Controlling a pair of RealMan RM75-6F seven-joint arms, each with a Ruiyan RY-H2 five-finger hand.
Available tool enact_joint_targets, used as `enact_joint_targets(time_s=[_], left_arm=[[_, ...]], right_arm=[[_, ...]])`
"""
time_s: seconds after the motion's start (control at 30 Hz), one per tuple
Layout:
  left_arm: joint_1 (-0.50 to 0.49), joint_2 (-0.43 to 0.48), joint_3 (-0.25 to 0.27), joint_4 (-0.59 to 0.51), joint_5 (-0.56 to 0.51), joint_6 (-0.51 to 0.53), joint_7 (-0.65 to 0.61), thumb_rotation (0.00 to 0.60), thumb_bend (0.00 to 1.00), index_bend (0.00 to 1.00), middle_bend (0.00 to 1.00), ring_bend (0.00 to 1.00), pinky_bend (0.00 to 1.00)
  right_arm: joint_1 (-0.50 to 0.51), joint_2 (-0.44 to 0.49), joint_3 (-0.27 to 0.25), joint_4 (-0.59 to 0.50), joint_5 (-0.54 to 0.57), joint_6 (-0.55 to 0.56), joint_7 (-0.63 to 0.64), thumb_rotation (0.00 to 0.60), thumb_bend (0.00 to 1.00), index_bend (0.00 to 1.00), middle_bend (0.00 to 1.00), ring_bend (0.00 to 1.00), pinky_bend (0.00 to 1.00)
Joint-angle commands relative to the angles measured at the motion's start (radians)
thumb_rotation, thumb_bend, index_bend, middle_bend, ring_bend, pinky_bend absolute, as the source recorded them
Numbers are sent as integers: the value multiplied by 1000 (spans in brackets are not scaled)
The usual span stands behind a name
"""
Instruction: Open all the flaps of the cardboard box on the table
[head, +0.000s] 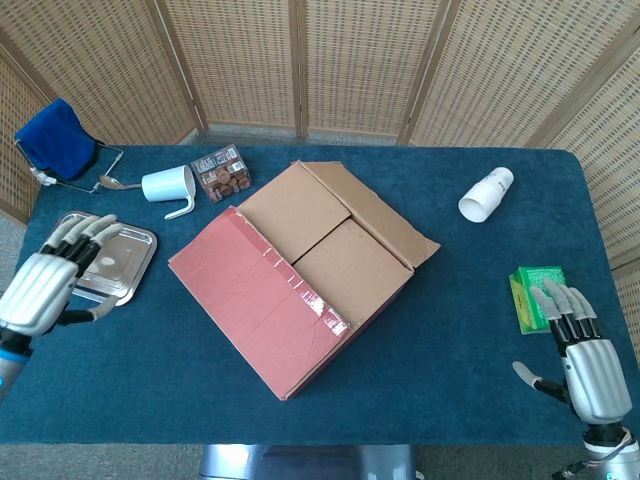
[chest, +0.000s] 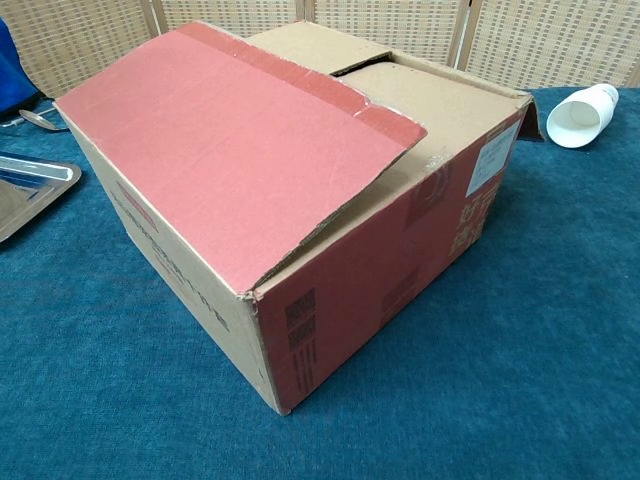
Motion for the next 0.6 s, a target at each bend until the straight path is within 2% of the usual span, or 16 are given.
enact_joint_targets(time_s=[0.03,0.2,0.3,0.33,0.4,0.47,0.5,0.57,0.6], left_arm=[[-98,34,-65,-55,-83,-106,-26,600,0,146,0,0,0],[-190,23,-110,-84,-220,-226,-30,600,0,164,0,0,0],[-245,-3,-133,-90,-320,-278,-6,567,0,254,0,0,0],[-279,-31,-153,-96,-386,-295,1,514,0,281,0,0,0],[-310,-53,-164,-97,-458,-299,36,368,0,311,0,0,0],[-336,-83,-178,-102,-522,-275,73,168,0,354,0,0,0],[-347,-100,-185,-106,-550,-259,88,105,0,373,0,0,0],[-378,-138,-199,-111,-604,-224,134,28,0,406,0,0,0],[-390,-152,-199,-112,-626,-211,160,15,0,413,0,0,0]], right_arm=[[-9,-5,0,10,-8,7,9,600,0,0,0,0,0],[-12,-4,5,16,-14,-1,15,600,0,0,0,0,0],[-11,-5,7,20,-16,-14,15,600,0,0,0,0,0],[-12,-6,8,20,-18,-16,13,600,0,0,0,0,0],[-13,-7,11,20,-18,-18,10,600,0,0,0,0,0],[-13,-7,13,20,-19,-22,9,600,0,0,0,0,0],[-14,-7,14,20,-19,-24,9,600,0,0,0,0,0],[-15,-7,16,20,-18,-28,10,600,0,0,0,0,0],[-15,-7,17,20,-19,-30,10,600,0,0,0,0,0]])
